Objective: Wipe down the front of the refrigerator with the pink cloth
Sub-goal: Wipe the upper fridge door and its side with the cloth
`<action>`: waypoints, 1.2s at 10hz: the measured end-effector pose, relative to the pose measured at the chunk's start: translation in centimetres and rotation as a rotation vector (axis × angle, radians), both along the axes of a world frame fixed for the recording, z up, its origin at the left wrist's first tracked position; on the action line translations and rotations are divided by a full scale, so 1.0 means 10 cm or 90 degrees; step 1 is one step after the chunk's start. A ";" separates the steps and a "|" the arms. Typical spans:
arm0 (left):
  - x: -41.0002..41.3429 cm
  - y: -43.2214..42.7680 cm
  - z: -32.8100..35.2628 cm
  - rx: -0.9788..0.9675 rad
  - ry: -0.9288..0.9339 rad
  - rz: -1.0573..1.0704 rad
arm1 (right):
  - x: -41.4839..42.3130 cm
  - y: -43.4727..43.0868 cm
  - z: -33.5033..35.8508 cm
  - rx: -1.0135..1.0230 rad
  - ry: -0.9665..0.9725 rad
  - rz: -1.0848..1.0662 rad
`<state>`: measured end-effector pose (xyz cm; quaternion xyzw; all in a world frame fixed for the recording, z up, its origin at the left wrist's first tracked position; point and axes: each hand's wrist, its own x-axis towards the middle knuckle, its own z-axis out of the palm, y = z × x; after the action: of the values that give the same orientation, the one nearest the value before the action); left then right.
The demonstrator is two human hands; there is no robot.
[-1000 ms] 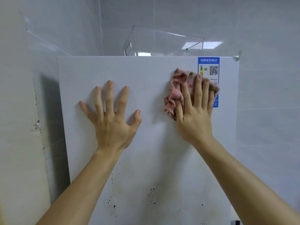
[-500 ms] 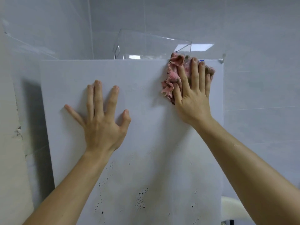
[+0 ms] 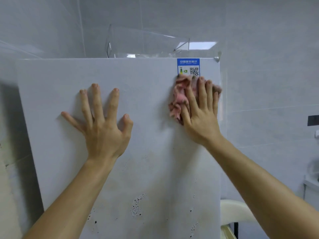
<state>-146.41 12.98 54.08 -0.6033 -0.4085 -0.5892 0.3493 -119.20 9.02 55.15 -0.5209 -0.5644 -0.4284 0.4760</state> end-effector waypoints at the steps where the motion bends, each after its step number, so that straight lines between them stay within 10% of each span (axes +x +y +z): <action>1: -0.01 -0.01 0.00 -0.009 0.005 -0.003 | 0.11 -0.06 0.38 -0.028 0.025 -0.050; 5: -0.05 0.06 -0.06 0.019 0.016 -0.016 | 0.09 -0.01 -0.72 0.040 0.097 -0.013; 8: -0.04 0.06 -0.06 0.026 0.015 -0.012 | 0.18 0.03 0.10 0.042 0.110 0.005; 12: -0.02 0.05 -0.06 0.002 0.007 -0.015 | 0.12 0.01 -1.21 0.041 0.080 -0.017</action>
<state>-146.58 13.47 53.44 -0.6107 -0.3987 -0.5905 0.3456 -118.03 9.09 43.05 -0.5387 -0.5120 -0.4191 0.5216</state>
